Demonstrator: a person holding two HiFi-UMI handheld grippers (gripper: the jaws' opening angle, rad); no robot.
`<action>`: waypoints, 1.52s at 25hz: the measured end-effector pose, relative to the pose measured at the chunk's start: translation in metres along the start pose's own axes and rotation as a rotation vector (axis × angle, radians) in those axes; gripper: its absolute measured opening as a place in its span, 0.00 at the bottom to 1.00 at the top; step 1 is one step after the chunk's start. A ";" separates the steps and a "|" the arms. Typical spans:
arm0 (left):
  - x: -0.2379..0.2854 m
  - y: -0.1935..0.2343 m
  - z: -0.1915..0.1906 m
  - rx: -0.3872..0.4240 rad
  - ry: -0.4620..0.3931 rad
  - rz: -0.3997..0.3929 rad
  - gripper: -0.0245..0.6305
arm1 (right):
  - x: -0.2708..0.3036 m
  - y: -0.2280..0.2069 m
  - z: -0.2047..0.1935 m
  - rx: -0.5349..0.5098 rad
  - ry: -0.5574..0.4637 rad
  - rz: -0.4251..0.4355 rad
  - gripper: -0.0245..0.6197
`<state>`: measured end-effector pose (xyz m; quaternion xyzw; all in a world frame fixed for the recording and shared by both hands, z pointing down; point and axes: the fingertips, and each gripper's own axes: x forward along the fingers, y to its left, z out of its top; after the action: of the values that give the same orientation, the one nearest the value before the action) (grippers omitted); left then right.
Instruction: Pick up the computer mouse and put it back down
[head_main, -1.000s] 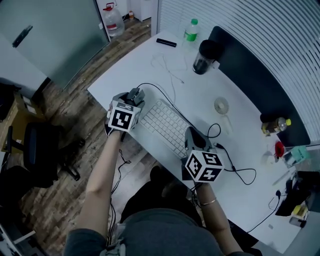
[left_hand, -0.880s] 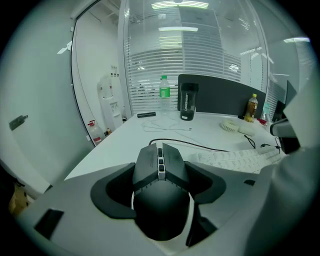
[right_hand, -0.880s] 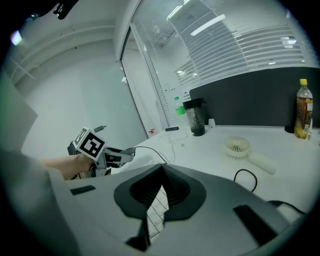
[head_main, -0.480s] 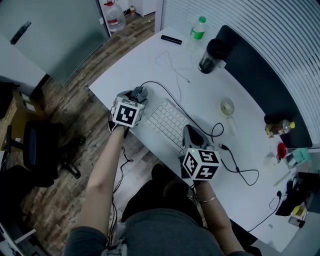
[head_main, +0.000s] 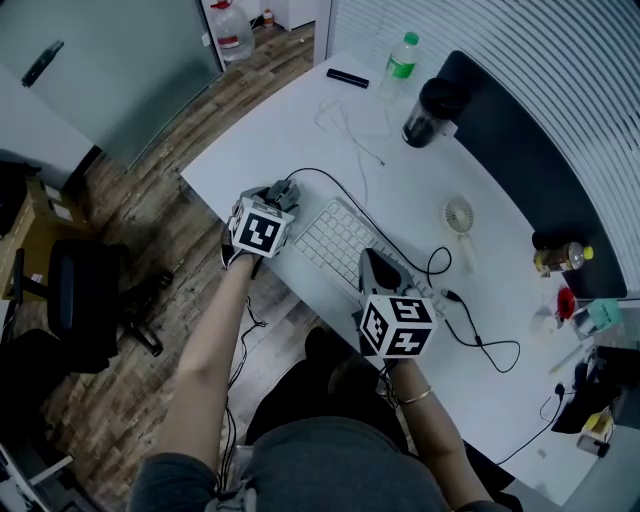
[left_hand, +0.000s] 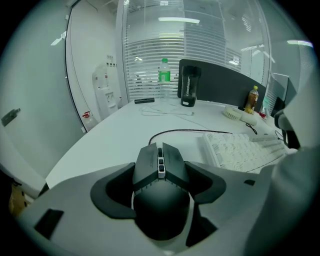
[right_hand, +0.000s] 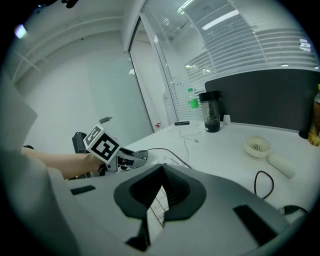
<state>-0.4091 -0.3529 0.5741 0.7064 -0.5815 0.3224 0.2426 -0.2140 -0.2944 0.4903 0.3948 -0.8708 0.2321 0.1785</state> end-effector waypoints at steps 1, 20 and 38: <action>0.001 -0.001 -0.002 -0.001 0.005 -0.003 0.51 | 0.000 0.000 0.000 -0.001 0.003 0.001 0.05; 0.009 0.000 -0.004 -0.028 -0.028 -0.042 0.51 | 0.003 0.002 -0.001 0.009 0.011 0.001 0.05; -0.045 0.008 0.031 -0.119 -0.217 0.071 0.51 | -0.006 0.006 0.005 0.001 -0.013 0.037 0.05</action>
<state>-0.4165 -0.3471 0.5197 0.7004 -0.6472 0.2174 0.2079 -0.2155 -0.2897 0.4817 0.3801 -0.8791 0.2331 0.1684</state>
